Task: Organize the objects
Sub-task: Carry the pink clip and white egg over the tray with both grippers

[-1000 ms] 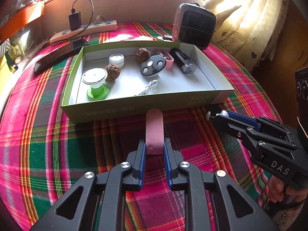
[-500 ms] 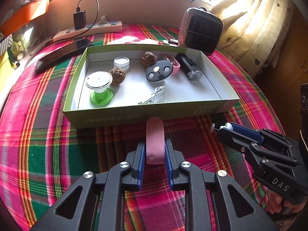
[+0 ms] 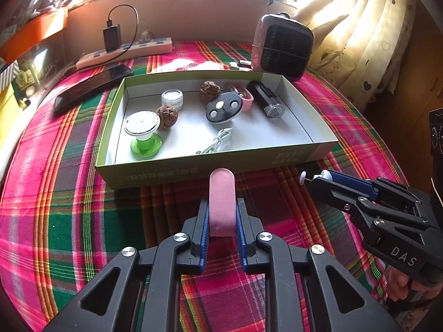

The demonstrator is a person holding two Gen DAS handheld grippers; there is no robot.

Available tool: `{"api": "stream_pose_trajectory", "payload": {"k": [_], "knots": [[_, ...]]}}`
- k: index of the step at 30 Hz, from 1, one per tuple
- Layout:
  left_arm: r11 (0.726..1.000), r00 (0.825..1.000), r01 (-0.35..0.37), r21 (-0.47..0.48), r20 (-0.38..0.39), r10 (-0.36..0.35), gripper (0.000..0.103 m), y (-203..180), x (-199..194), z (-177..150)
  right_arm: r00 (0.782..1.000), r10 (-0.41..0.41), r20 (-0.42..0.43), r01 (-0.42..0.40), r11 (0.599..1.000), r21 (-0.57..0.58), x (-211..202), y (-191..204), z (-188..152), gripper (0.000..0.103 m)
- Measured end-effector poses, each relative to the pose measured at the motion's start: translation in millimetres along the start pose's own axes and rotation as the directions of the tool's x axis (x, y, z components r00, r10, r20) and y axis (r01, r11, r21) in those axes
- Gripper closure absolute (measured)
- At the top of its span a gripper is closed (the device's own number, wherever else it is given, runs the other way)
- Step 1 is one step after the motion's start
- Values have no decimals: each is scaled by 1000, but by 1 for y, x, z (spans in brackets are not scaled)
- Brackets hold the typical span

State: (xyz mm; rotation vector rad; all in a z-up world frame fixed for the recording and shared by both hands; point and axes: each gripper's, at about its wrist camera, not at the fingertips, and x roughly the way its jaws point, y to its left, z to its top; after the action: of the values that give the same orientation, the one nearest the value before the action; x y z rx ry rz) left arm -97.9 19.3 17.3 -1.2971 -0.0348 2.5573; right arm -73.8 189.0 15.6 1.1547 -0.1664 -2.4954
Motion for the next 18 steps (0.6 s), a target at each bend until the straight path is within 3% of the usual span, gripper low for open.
{"api": "stream_pose_trajectory", "payload": {"k": [18], "knots": [[998, 996, 66, 19, 58, -67, 87, -6, -18, 26, 998, -25, 64, 26, 1000, -4, -9, -6, 28, 77]]}}
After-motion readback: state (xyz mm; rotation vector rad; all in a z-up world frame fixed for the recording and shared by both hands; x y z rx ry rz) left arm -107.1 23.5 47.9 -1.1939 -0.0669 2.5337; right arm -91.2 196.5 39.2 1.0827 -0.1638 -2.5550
